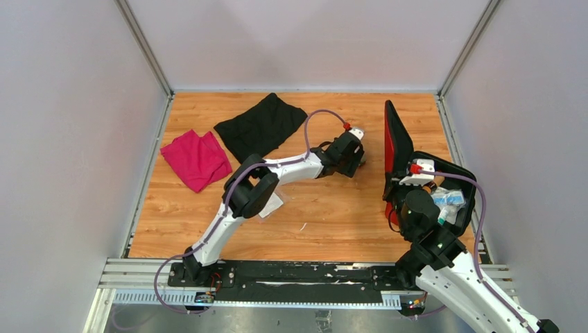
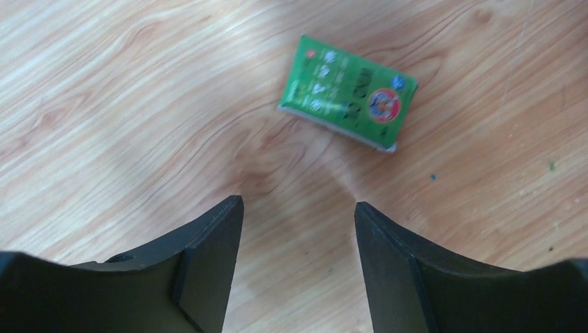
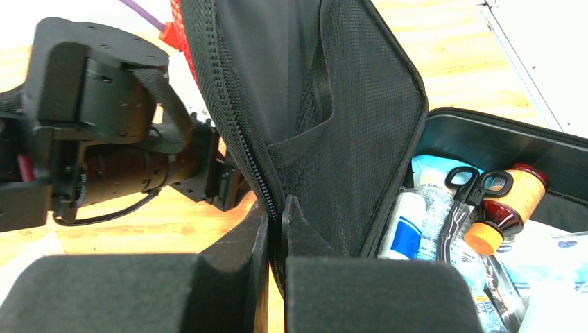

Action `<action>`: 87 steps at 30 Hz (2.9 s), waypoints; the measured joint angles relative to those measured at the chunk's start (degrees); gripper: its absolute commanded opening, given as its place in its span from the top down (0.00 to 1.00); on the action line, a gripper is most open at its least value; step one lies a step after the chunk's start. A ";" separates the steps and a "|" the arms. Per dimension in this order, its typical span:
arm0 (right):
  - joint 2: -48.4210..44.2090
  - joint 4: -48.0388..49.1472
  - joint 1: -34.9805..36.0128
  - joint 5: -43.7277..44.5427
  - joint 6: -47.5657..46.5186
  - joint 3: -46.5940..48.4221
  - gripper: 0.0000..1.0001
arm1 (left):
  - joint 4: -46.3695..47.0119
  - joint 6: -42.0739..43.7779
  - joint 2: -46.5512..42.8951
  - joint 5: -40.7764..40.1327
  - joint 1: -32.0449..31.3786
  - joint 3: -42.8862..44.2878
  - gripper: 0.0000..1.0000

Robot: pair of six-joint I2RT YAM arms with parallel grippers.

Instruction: Organize the medicine kit

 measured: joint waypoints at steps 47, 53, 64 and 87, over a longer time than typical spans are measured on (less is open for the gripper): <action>1.95 1.90 0.00 -0.61 1.97 -0.81 1.00 | -5.64 7.78 12.39 6.99 1.73 20.81 0.47; 1.95 1.95 0.00 -0.68 1.92 -0.85 1.00 | -2.99 6.45 6.12 6.45 1.64 10.38 0.49; 7.21 2.91 0.00 -4.42 -0.26 -0.24 1.00 | -0.44 3.48 -15.78 3.10 2.10 -15.82 0.49; 51.08 16.04 13.88 -20.26 -19.10 12.87 0.99 | -14.38 -2.23 -77.13 -14.14 5.03 -54.23 0.43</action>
